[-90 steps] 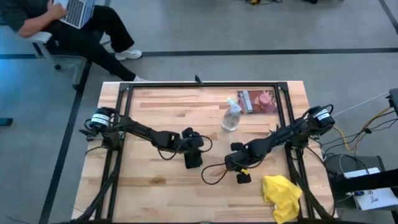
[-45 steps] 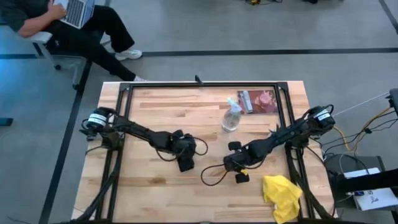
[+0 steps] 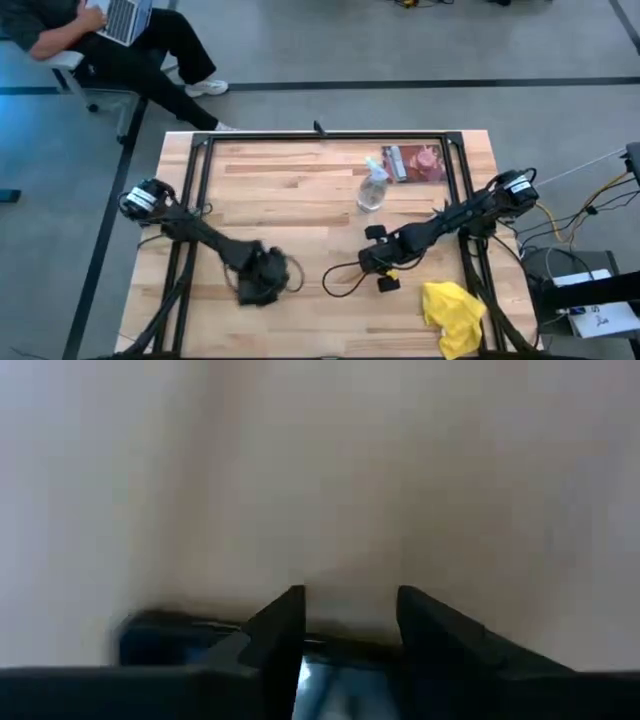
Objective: Apply microfiber cloth
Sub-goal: Move the black cellphone to the bottom right of the table, then move the spray bottle to the center of the table
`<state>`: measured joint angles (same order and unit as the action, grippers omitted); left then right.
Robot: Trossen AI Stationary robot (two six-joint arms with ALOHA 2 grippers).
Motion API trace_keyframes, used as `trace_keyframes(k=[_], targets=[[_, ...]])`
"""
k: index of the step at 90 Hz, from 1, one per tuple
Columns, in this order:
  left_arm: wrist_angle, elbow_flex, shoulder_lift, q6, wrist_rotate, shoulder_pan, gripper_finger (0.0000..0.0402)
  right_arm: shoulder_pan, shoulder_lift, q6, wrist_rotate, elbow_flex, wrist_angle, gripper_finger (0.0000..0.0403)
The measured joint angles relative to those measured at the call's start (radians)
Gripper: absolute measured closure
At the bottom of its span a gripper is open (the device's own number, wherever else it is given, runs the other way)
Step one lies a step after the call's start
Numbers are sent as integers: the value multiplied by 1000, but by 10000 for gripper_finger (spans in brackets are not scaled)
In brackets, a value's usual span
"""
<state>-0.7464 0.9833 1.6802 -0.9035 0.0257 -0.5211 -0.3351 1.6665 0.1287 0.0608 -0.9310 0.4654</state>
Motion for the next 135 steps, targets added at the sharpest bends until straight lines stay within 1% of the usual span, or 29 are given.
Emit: trace_keyframes(k=[7,16,35,44,51,60,68,77,84,91,96,105,109,117,125,135], targets=[[-28,0,-22,-64,-28,-42,271,0,0,-1,2,0,-6,380],[-33,0,-49,-99,-78,-62,282,4,0,-10,2,0,-11,380],[-64,2,-88,-111,-84,-59,301,5,0,15,3,0,-10,380],[-68,2,-90,-77,-81,-47,304,6,-6,27,3,0,-10,380],[-28,2,-89,-4,-89,-28,304,8,-16,17,3,0,-10,380],[59,2,-84,140,-123,4,304,8,-41,4,3,0,7,380],[142,2,-84,270,-154,48,308,8,-81,9,4,0,65,386],[222,2,-84,401,-174,100,323,8,-132,43,45,12,128,399],[280,-3,-84,495,-175,138,341,8,-180,70,81,39,139,400],[322,-13,-84,566,-174,171,362,8,-234,118,136,75,136,400],[362,-25,-84,601,-170,194,378,7,-277,164,217,102,148,402],[429,-69,-84,651,-132,239,398,-14,-372,255,410,140,191,402],[467,-94,-84,680,-106,264,397,-29,-418,277,505,153,208,402],[558,-148,-90,744,-51,326,395,-49,-507,270,639,158,212,401],[643,-193,-96,791,-27,395,399,-44,-585,226,725,159,208,396],[735,-239,-115,856,-25,472,399,-18,-665,188,754,159,209,375]])
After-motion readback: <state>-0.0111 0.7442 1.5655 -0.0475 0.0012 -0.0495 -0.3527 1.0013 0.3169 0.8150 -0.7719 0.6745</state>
